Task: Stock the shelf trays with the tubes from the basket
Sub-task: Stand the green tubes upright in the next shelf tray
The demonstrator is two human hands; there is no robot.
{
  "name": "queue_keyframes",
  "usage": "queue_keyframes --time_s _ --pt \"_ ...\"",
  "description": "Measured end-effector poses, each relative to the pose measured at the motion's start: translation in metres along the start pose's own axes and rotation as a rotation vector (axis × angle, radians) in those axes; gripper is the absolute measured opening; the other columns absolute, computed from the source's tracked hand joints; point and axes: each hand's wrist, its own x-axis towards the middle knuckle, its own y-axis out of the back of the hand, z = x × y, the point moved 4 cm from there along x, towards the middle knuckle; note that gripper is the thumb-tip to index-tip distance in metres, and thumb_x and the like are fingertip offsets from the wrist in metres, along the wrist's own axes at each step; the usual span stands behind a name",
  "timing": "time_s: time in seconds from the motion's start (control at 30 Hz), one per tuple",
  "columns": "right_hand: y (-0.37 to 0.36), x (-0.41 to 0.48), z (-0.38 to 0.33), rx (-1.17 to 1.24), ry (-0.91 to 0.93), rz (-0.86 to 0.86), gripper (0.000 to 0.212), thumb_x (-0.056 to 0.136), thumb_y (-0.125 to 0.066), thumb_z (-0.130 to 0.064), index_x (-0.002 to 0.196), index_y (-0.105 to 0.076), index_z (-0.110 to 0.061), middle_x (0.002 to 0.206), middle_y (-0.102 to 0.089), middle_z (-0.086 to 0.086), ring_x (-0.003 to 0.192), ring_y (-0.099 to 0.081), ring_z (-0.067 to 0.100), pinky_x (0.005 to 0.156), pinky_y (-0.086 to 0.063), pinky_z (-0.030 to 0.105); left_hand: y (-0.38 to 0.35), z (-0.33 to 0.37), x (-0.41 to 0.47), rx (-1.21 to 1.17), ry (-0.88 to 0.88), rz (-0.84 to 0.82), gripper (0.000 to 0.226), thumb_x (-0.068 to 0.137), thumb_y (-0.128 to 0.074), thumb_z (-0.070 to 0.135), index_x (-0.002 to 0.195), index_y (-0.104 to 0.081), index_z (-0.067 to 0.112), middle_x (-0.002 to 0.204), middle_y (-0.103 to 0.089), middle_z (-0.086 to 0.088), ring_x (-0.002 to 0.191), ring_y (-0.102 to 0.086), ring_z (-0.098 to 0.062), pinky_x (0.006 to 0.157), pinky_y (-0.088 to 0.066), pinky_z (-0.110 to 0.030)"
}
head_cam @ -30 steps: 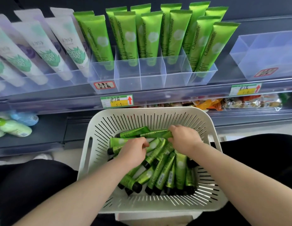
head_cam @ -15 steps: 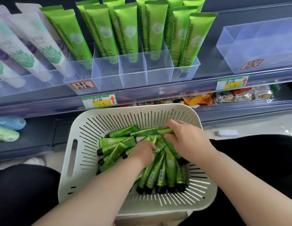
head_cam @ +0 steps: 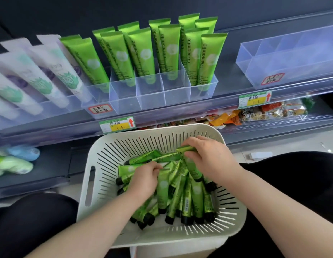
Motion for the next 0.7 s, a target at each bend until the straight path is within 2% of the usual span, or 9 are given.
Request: queue_keyframes --time_s 0.07,0.1,0.17,0.23,0.33,0.43,0.57,0.63,0.7 --pt "0.008 0.0 -0.007 -0.01 0.014 0.043 0.019 0.092 -0.056 -0.029 0.11 -0.062 -0.028 0.101 -0.064 -0.009 0.094 -0.059 0.017 0.07 -0.049 0.033 0.022 0.007 -0.004 -0.034 -0.065 0.069 0.022 0.097 -0.052 0.015 0.098 -0.07 0.028 0.07 -0.065 0.012 0.057 -0.061 -0.013 0.055 -0.048 -0.029" --pt "0.014 0.0 -0.012 -0.008 0.024 0.075 0.018 0.091 -0.057 -0.027 0.108 -0.064 -0.028 0.1 -0.065 -0.01 0.094 -0.059 0.016 0.068 -0.047 0.03 0.033 0.012 -0.006 -0.05 -0.104 0.096 0.022 0.097 -0.053 0.015 0.098 -0.071 0.027 0.068 -0.064 0.013 0.054 -0.059 -0.01 0.052 -0.047 -0.028" --pt "0.028 0.0 -0.022 0.005 0.044 0.145 0.016 0.091 -0.058 -0.024 0.105 -0.065 -0.027 0.098 -0.065 -0.011 0.092 -0.059 0.014 0.066 -0.044 0.028 0.057 0.026 -0.008 -0.087 -0.178 0.162 0.021 0.096 -0.054 0.014 0.097 -0.071 0.027 0.061 -0.062 0.014 0.045 -0.052 -0.006 0.043 -0.038 -0.02" --pt "0.044 0.002 -0.033 0.014 0.056 0.212 0.015 0.091 -0.057 -0.025 0.104 -0.065 -0.027 0.097 -0.063 -0.011 0.089 -0.059 0.013 0.066 -0.047 0.03 0.085 0.046 -0.01 -0.124 -0.237 0.257 0.021 0.095 -0.056 0.013 0.094 -0.071 0.027 0.058 -0.061 0.012 0.042 -0.049 -0.006 0.043 -0.036 -0.018" --pt "0.072 0.01 -0.046 -0.002 0.068 0.306 0.015 0.091 -0.058 -0.024 0.105 -0.065 -0.023 0.097 -0.06 -0.007 0.088 -0.058 0.017 0.065 -0.048 0.033 0.128 0.08 -0.011 -0.225 -0.314 0.367 0.023 0.095 -0.054 0.012 0.093 -0.069 0.03 0.07 -0.067 0.005 0.06 -0.064 -0.02 0.063 -0.054 -0.035" --pt "0.102 0.021 -0.055 -0.023 0.082 0.384 0.015 0.091 -0.058 -0.021 0.104 -0.065 -0.021 0.097 -0.06 -0.004 0.094 -0.055 0.02 0.07 -0.049 0.036 0.166 0.114 -0.012 -0.283 -0.394 0.475 0.022 0.097 -0.051 0.016 0.096 -0.068 0.031 0.077 -0.069 0.007 0.067 -0.067 -0.022 0.068 -0.056 -0.046" --pt "0.137 0.032 -0.063 -0.06 0.08 0.493 0.014 0.092 -0.056 -0.022 0.104 -0.064 -0.023 0.097 -0.061 -0.006 0.097 -0.054 0.018 0.071 -0.046 0.033 0.208 0.159 -0.01 -0.312 -0.489 0.617 0.026 0.096 -0.05 0.015 0.095 -0.065 0.036 0.071 -0.066 0.006 0.066 -0.068 -0.026 0.063 -0.054 -0.047" --pt "0.149 0.035 -0.063 -0.07 0.07 0.531 0.015 0.092 -0.056 -0.023 0.104 -0.064 -0.024 0.098 -0.062 -0.007 0.097 -0.054 0.018 0.069 -0.045 0.033 0.224 0.178 -0.004 -0.32 -0.517 0.672 0.024 0.095 -0.05 0.014 0.094 -0.067 0.032 0.074 -0.065 0.011 0.068 -0.068 -0.022 0.065 -0.055 -0.044" --pt "0.157 0.037 -0.063 -0.079 0.075 0.549 0.016 0.091 -0.057 -0.023 0.104 -0.065 -0.026 0.098 -0.062 -0.008 0.093 -0.055 0.017 0.066 -0.044 0.031 0.234 0.194 0.007 -0.335 -0.532 0.706 0.023 0.094 -0.05 0.012 0.096 -0.071 0.023 0.084 -0.069 0.008 0.076 -0.069 -0.021 0.073 -0.056 -0.042"
